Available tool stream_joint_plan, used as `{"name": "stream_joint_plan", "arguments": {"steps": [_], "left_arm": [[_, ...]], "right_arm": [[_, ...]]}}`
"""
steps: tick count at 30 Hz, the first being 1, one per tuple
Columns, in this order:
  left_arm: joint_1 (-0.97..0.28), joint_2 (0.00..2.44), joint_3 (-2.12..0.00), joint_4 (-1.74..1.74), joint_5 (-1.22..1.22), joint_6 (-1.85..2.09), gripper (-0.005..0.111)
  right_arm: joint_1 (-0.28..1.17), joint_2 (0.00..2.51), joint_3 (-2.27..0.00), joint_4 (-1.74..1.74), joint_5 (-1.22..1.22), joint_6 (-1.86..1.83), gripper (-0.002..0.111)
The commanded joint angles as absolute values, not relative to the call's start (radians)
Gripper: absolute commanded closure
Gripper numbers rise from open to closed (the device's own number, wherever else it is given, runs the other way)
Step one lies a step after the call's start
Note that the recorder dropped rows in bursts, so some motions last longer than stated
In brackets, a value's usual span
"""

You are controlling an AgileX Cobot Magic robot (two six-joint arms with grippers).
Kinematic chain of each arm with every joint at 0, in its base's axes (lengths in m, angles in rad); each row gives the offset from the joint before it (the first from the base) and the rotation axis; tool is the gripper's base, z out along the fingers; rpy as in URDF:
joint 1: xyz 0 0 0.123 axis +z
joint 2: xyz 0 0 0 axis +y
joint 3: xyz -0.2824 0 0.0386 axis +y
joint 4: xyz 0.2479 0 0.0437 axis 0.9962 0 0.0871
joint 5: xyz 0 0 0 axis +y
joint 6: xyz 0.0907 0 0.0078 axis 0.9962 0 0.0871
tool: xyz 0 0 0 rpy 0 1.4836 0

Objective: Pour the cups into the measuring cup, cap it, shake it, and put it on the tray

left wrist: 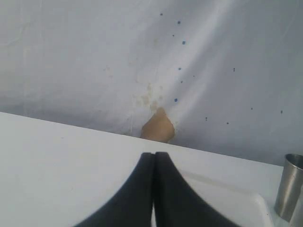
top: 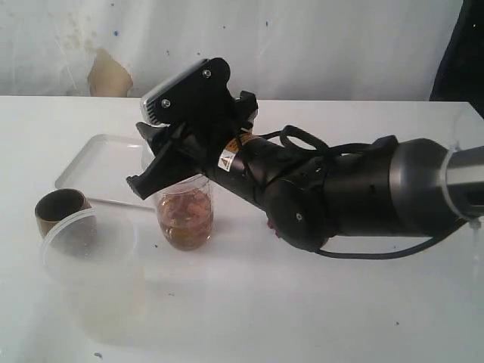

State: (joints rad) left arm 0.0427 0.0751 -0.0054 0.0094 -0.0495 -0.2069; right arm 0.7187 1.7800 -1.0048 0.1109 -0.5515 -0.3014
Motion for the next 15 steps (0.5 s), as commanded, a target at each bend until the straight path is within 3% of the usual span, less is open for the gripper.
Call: {"name": "stream_joint_plan", "arguments": {"steps": [1, 15], "left_arm": [[0.045, 0.069, 0.000, 0.012, -0.059, -0.205, 0.107], [0.045, 0.069, 0.000, 0.012, -0.059, -0.205, 0.107]], "right_arm": [[0.714, 1.784, -1.001, 0.144, -0.562, -0.284, 0.108], [0.656, 1.786, -1.016, 0.272, -0.381, -0.205, 0.108]]}}
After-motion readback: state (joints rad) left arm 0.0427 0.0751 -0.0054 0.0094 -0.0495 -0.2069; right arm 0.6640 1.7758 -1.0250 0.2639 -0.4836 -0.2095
